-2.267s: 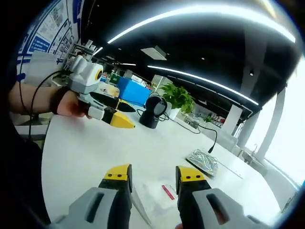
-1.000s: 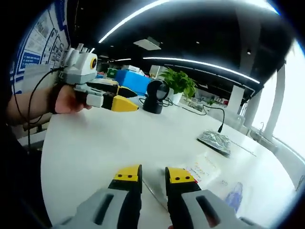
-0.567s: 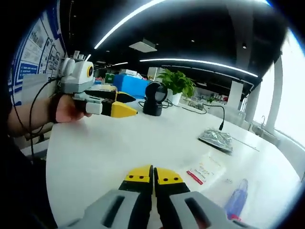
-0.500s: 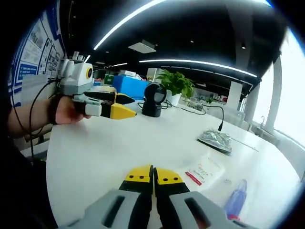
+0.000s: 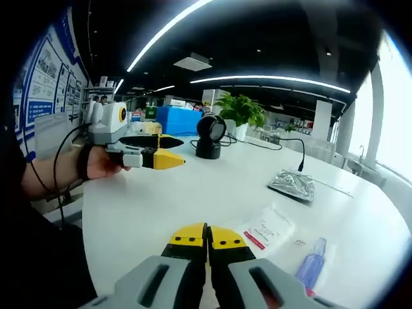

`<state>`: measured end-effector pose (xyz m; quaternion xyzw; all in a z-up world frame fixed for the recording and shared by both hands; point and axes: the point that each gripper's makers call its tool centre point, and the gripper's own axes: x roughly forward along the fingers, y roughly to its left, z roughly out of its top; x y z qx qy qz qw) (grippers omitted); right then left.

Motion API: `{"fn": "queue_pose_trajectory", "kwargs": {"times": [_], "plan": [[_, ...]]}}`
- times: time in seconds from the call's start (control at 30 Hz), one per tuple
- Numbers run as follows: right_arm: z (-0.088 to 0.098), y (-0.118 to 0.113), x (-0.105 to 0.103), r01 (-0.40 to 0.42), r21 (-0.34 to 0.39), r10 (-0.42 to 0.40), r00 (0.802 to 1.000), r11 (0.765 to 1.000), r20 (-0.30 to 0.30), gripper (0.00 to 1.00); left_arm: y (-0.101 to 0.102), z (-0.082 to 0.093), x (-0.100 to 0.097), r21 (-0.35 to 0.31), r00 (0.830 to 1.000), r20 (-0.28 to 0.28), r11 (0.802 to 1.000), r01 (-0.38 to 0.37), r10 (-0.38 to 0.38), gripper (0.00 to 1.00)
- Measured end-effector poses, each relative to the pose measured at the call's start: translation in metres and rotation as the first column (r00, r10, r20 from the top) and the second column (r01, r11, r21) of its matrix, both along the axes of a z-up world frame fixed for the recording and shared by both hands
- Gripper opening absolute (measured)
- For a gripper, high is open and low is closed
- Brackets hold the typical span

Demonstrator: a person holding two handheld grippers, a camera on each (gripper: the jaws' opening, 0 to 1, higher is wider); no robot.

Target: Clip sheet goods on table flip sheet goods clip sheet goods scan sheet goods put sheet goods back to table

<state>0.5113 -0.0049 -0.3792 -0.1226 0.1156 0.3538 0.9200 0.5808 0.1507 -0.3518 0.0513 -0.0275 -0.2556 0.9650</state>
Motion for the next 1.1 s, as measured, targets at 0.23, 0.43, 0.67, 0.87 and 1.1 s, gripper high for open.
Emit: {"fn": "queue_pose_trajectory", "kwargs": {"times": [0.23, 0.43, 0.67, 0.87, 1.1], "plan": [[-0.014, 0.001, -0.016, -0.077, -0.077, 0.071, 0.994, 0.994, -0.079, 0.0, -0.001, 0.0, 0.0, 0.0, 1.0, 0.0, 1.0, 0.0, 0.0, 0.43], [-0.017, 0.004, -0.023, -0.103, -0.095, 0.093, 0.991, 0.99, -0.099, 0.0, -0.001, 0.0, 0.0, 0.0, 1.0, 0.0, 1.0, -0.001, 0.001, 0.43], [-0.018, 0.006, -0.029, -0.166, -0.167, 0.16, 0.986, 0.972, -0.047, 0.0, -0.001, 0.0, 0.0, 0.0, 1.0, 0.0, 1.0, -0.001, 0.001, 0.43], [-0.009, 0.006, -0.026, -0.166, -0.221, 0.176, 0.984, 0.961, 0.022, 0.13, 0.0, 0.0, 0.0, 0.0, 1.0, 0.0, 1.0, -0.001, 0.001, 0.43], [-0.008, 0.013, -0.025, -0.166, -0.312, 0.207, 0.973, 0.936, 0.105, 0.24, 0.0, 0.0, 0.0, 0.0, 1.0, 0.0, 1.0, -0.001, 0.001, 0.43]]}}
